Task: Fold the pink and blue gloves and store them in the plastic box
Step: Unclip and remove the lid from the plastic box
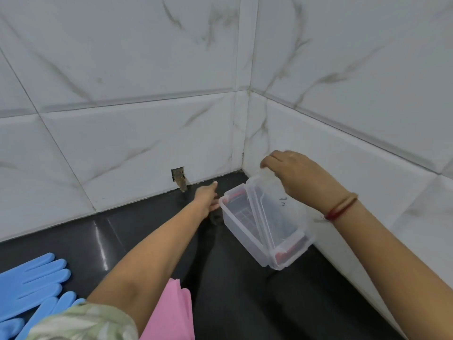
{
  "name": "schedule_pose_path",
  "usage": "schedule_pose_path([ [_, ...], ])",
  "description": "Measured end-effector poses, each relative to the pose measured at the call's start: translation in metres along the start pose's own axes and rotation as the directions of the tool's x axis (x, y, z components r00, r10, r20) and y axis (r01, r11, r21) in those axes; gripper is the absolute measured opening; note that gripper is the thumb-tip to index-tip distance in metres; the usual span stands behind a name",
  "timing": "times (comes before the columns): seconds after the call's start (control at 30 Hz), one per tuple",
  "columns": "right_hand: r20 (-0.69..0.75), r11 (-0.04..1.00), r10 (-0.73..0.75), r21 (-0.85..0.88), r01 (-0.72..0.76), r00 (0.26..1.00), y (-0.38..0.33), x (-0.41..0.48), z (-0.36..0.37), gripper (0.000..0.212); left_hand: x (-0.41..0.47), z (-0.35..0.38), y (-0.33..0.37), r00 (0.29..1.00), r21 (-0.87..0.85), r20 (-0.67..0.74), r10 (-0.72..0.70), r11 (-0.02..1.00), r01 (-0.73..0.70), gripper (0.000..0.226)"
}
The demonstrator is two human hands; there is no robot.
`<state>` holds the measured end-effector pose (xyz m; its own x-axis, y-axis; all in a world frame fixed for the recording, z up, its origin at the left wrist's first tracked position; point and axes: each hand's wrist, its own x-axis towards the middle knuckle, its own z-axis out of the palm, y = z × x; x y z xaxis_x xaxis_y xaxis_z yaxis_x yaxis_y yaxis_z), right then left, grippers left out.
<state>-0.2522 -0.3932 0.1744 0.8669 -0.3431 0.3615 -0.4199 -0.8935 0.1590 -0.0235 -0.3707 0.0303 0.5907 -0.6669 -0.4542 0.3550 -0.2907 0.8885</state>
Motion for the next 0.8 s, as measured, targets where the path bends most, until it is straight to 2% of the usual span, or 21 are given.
schedule_pose_path([
  [0.1, -0.063, 0.996, 0.057, -0.067, -0.061, 0.996, -0.005, -0.046, -0.028, 0.040, -0.010, -0.002, 0.001, 0.978, 0.152, -0.107, 0.179, 0.975, -0.162, 0.018],
  [0.17, -0.061, 0.989, 0.115, -0.086, -0.120, 0.991, -0.009, -0.077, -0.043, 0.035, -0.022, 0.002, 0.000, 0.946, 0.262, -0.095, 0.309, 0.925, -0.276, 0.020],
  [0.27, -0.009, 0.977, 0.205, -0.059, -0.205, 0.979, -0.023, -0.121, -0.054, 0.030, -0.053, 0.011, 0.001, 0.891, 0.392, 0.020, 0.453, 0.817, -0.424, 0.030],
  [0.4, 0.065, 0.949, 0.314, -0.032, -0.312, 0.947, -0.049, -0.170, -0.049, 0.025, -0.092, 0.016, -0.010, 0.787, 0.602, 0.194, 0.585, 0.563, -0.567, 0.034],
  [0.57, 0.271, 0.926, 0.372, -0.033, -0.377, 0.888, -0.066, -0.223, -0.019, 0.020, -0.129, 0.000, -0.044, 0.702, 0.666, 0.360, 0.615, 0.357, -0.655, 0.033],
  [0.7, 0.475, 0.918, 0.353, -0.007, -0.397, 0.806, -0.075, -0.257, 0.005, 0.024, -0.148, -0.027, -0.065, 0.683, 0.685, 0.457, 0.570, 0.266, -0.679, 0.031],
  [0.8, 0.528, 0.925, 0.350, -0.062, -0.375, 0.774, -0.089, -0.274, 0.022, 0.030, -0.160, -0.047, -0.078, 0.640, 0.693, 0.526, 0.560, 0.154, -0.705, 0.028],
])
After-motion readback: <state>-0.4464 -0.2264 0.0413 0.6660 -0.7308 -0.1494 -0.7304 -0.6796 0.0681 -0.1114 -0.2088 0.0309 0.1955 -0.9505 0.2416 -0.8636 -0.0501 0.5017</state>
